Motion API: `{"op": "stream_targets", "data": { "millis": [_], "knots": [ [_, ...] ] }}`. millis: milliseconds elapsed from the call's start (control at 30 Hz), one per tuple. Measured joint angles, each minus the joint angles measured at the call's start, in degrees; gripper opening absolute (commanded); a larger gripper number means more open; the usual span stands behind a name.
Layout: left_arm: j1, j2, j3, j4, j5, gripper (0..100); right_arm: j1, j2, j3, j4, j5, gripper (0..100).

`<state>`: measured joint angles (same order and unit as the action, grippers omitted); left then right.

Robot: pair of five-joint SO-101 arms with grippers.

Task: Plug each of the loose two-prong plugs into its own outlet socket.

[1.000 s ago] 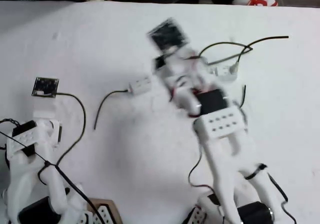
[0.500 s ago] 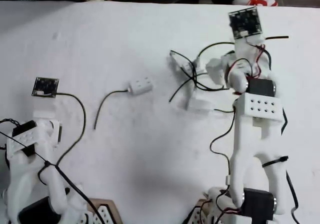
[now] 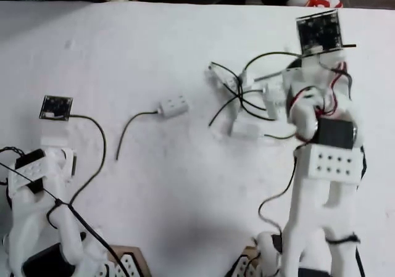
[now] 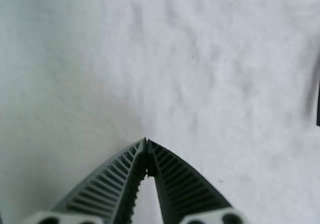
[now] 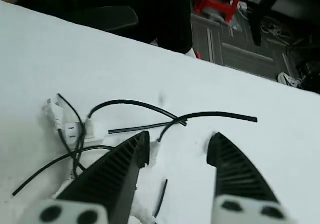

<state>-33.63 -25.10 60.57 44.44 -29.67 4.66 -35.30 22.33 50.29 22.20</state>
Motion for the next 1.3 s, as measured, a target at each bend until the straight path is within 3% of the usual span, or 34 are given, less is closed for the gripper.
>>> {"op": "stream_targets", "data": {
  "millis": [167,333,600,833,1067,1233,1300],
  "knots": [
    [0.0,0.0,0.0,0.0,0.0,2,-10.2,-1.23,0.0,4.75,0.0,17.7],
    [0.0,0.0,0.0,0.0,0.0,2,-16.18,6.59,1.14,0.44,0.0,17.6],
    [0.0,0.0,0.0,0.0,0.0,2,-19.08,32.44,-0.53,-10.11,0.0,17.6],
    [0.0,0.0,0.0,0.0,0.0,2,-18.9,52.04,-12.66,-10.9,0.0,17.6],
    [0.0,0.0,0.0,0.0,0.0,2,-19.16,62.24,-21.45,-10.9,0.09,17.1],
    [0.0,0.0,0.0,0.0,0.0,2,-18.64,65.67,-25.23,-11.78,0.09,3.0],
    [0.0,0.0,0.0,0.0,0.0,2,-18.64,66.55,-26.46,-12.04,0.18,2.6]
  ]
}}
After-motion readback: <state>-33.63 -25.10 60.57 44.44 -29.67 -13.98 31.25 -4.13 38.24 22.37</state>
